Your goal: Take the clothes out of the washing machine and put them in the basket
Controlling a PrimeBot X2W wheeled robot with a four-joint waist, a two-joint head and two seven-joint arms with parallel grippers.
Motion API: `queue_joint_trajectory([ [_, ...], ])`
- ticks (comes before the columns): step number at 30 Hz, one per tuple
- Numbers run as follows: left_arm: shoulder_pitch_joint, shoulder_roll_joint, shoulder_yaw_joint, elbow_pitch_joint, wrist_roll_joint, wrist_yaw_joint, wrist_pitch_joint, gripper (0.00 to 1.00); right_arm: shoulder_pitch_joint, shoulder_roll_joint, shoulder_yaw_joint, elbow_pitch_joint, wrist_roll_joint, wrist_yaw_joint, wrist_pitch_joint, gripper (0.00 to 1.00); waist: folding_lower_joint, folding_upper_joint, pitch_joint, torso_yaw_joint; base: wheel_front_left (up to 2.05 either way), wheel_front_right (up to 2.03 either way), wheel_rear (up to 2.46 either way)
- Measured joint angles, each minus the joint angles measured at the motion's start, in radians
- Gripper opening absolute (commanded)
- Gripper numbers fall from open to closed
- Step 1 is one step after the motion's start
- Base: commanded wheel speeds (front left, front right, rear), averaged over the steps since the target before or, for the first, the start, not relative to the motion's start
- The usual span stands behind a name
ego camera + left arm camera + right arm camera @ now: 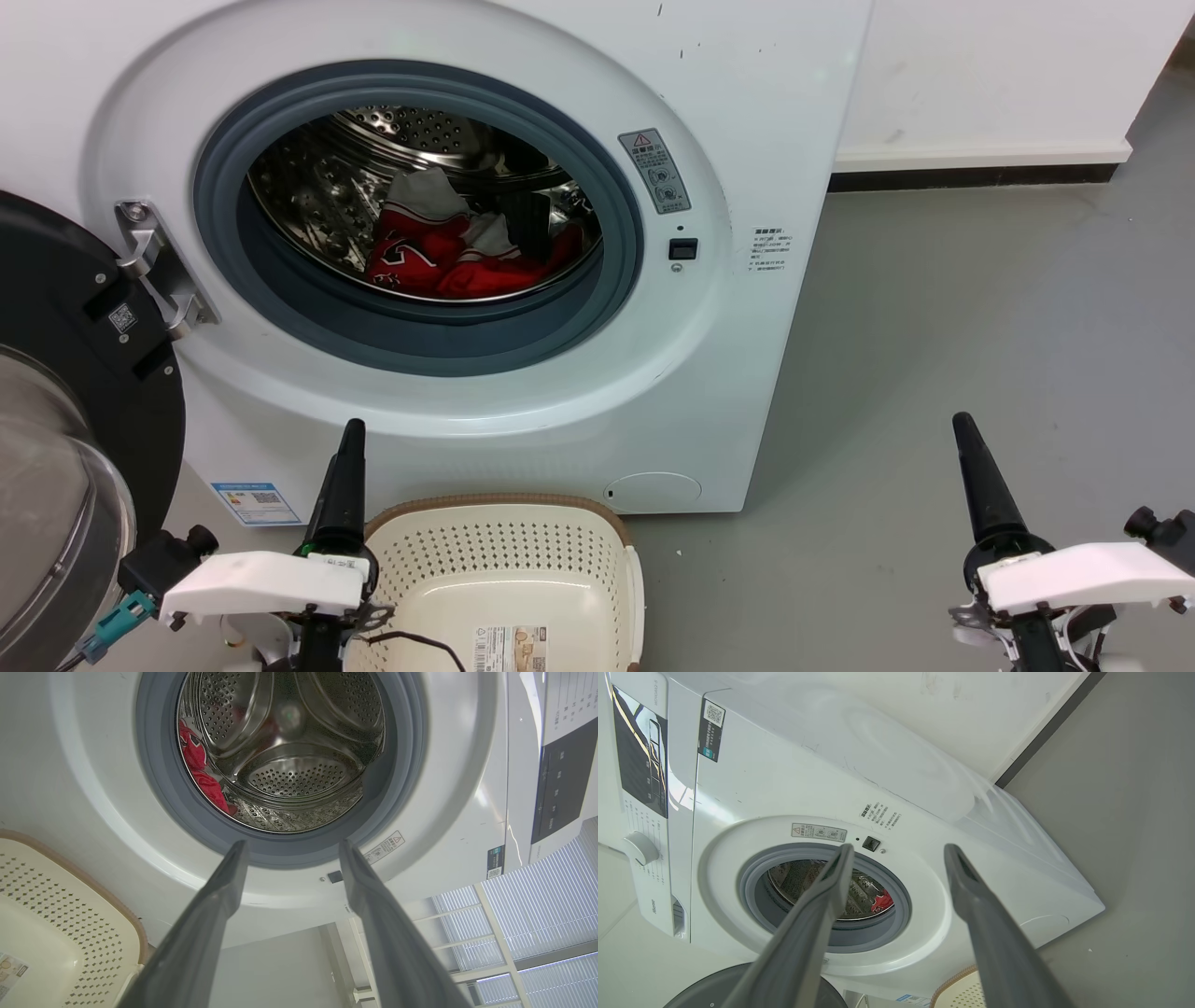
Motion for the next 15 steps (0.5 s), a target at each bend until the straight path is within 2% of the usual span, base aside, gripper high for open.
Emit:
queue_joint_trajectory([
  [15, -0.001, 0.000, -0.040, -0.015, 0.272, 0.000, -0.051, 1.00, 0.018, 0.000, 0.021, -0.036, -0.293, 0.000, -0.050, 1.00, 0.0000, 0.0000, -0.003, 0.004, 0.00, 0.00, 0.00],
])
